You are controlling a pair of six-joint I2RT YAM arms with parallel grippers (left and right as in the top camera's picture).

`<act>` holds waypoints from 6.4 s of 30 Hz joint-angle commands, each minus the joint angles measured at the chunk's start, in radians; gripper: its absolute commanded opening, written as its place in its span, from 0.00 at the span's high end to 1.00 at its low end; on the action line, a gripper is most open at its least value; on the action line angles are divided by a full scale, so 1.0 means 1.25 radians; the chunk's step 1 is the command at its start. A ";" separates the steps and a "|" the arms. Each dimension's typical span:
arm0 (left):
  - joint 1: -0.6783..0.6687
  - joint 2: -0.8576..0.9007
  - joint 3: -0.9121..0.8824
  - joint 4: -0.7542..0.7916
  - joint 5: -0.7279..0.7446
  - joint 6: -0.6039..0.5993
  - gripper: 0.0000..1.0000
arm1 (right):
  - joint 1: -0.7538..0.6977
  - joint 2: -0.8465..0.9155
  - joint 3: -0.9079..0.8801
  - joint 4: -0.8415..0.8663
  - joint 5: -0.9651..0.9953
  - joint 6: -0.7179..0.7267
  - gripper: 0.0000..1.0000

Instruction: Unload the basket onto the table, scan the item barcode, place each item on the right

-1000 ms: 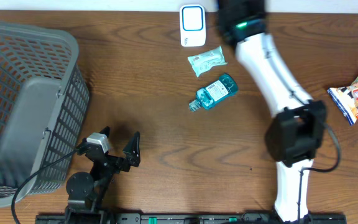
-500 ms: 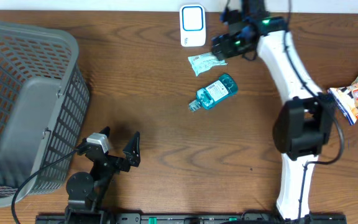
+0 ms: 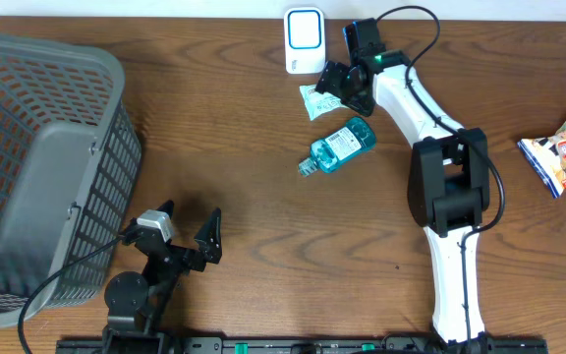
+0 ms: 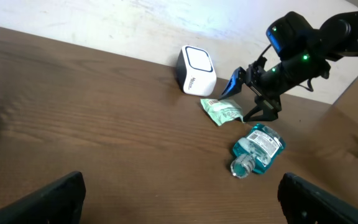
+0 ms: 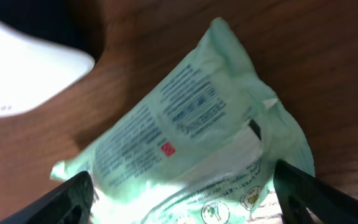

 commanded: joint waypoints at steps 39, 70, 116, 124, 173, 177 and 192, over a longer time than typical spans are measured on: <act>-0.003 -0.004 -0.022 -0.011 0.005 -0.001 0.01 | -0.561 -0.130 -0.008 -0.415 0.505 -0.047 0.99; -0.003 -0.004 -0.022 -0.012 0.005 -0.001 0.01 | -0.222 -0.285 -0.010 -0.349 -0.032 -0.582 0.11; -0.003 -0.004 -0.022 -0.011 0.005 -0.001 0.01 | 0.137 0.017 0.057 -0.251 0.062 -0.609 0.88; -0.003 -0.004 -0.022 -0.012 0.005 -0.001 0.01 | 0.141 -0.032 0.163 -0.330 0.014 -0.607 0.93; -0.003 -0.004 -0.022 -0.011 0.005 -0.001 0.01 | 0.201 -0.247 0.168 -0.490 0.045 -0.484 0.98; -0.003 -0.004 -0.022 -0.011 0.005 -0.001 0.01 | 0.201 -0.255 0.168 -0.452 0.078 -0.484 0.98; -0.003 -0.004 -0.022 -0.011 0.005 -0.001 0.01 | 0.223 -0.252 0.158 -0.424 0.217 -0.387 0.93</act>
